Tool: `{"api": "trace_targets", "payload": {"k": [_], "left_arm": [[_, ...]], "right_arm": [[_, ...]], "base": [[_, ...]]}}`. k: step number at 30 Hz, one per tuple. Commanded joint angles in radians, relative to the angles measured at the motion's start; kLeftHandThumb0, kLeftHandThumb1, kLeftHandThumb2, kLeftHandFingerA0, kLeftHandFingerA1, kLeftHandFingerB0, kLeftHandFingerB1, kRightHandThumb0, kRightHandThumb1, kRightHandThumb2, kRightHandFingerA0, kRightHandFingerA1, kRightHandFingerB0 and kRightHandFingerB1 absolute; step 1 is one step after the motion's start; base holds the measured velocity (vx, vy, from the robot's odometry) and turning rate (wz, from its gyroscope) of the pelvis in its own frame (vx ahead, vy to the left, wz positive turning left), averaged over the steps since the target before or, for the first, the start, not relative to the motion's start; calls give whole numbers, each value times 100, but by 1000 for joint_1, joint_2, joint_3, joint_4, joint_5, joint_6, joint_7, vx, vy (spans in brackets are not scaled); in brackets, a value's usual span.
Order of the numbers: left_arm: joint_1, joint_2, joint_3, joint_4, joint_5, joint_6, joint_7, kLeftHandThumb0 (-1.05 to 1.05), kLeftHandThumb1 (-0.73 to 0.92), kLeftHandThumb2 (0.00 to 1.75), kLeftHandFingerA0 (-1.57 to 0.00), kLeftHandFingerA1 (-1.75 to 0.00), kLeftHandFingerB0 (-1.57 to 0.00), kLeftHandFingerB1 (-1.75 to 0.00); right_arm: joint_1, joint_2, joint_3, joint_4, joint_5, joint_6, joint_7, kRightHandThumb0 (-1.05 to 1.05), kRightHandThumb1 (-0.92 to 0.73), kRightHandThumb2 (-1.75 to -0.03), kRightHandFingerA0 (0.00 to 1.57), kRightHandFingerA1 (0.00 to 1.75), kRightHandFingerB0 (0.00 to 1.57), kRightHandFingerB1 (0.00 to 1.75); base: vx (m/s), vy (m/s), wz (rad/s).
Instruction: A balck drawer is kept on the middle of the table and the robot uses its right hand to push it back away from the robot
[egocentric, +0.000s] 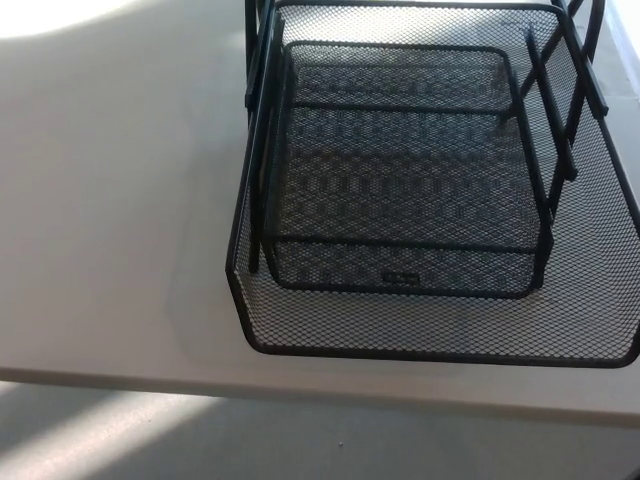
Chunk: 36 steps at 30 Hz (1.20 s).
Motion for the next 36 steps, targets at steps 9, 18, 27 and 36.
{"api": "trace_targets", "payload": {"k": [9, 18, 27, 36], "left_arm": [[-26, 37, -32, 68, 24, -95, -70, -64, 61, 86, -28, -46, -17, -40], [-28, 41, -32, 71, 30, -105, -65, -64, 62, 86, -24, -43, -16, -40], [-37, 39, -28, 84, 27, -105, -75, -62, 61, 85, -25, -44, -17, -39], [-48, 34, -41, 84, 43, -94, -60, -65, 61, 86, -28, -45, -18, -40]], "right_arm": [[24, -53, -4, -6, -46, -105, -78, -55, -75, -63, 53, 40, 43, 35], [133, -125, -67, -248, -17, -131, -49, -56, -76, -63, 51, 39, 40, 34], [536, -275, -273, -1088, 179, -177, 112, -65, -69, -69, 50, 40, 39, 36], [668, -319, -365, -1489, 462, -167, 289, -57, -71, -62, 47, 37, 40, 34]], "base": [[0, 0, 0], [0, 0, 0], [0, 0, 0], [0, 0, 0]]}}
